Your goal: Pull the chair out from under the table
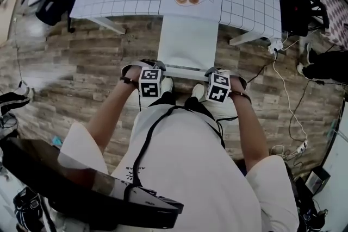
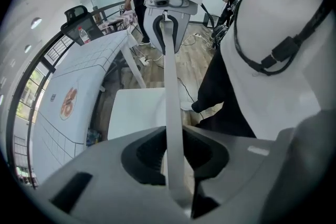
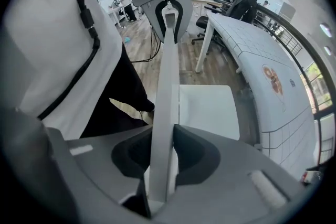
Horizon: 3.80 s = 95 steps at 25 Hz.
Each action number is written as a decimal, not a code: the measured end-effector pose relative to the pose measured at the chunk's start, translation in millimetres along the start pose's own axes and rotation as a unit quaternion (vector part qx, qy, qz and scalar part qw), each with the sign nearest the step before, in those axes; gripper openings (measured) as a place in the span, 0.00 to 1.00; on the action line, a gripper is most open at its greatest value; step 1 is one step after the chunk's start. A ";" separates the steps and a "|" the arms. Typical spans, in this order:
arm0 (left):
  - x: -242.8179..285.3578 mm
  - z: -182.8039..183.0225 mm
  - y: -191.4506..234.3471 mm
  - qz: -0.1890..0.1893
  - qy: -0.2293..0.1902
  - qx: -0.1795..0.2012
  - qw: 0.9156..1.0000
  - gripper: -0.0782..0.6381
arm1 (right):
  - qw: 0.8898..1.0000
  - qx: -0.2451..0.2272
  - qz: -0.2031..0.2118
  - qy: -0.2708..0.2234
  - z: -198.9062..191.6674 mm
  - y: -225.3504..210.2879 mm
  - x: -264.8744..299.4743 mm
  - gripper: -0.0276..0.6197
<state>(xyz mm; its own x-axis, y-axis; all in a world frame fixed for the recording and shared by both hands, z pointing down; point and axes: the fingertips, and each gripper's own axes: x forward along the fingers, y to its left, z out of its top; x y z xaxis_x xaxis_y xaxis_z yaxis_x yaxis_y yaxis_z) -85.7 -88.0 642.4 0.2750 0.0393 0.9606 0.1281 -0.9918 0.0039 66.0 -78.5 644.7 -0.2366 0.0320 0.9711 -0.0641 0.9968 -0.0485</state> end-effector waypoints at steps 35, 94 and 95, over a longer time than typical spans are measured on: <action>-6.4 -12.4 -44.3 -0.041 -0.059 -0.006 0.997 0.24 | 0.996 0.079 0.003 0.029 13.2 43.8 10.4 0.19; 24.7 -14.4 -61.3 0.028 0.057 0.004 0.998 0.22 | 0.999 0.013 -0.027 0.040 -23.3 68.2 -1.7 0.18; 24.5 -14.6 -63.8 0.027 0.057 0.004 0.998 0.22 | 0.999 0.013 -0.025 0.040 -23.0 71.0 -1.5 0.18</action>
<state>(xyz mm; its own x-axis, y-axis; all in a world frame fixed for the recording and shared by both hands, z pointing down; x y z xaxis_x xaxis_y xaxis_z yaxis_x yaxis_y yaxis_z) -101.0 -25.5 669.7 0.1708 -0.0294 0.9849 0.1243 -0.9909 -0.0512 84.1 -6.1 645.2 -0.1539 -0.0102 0.9880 -0.0988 0.9951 -0.0051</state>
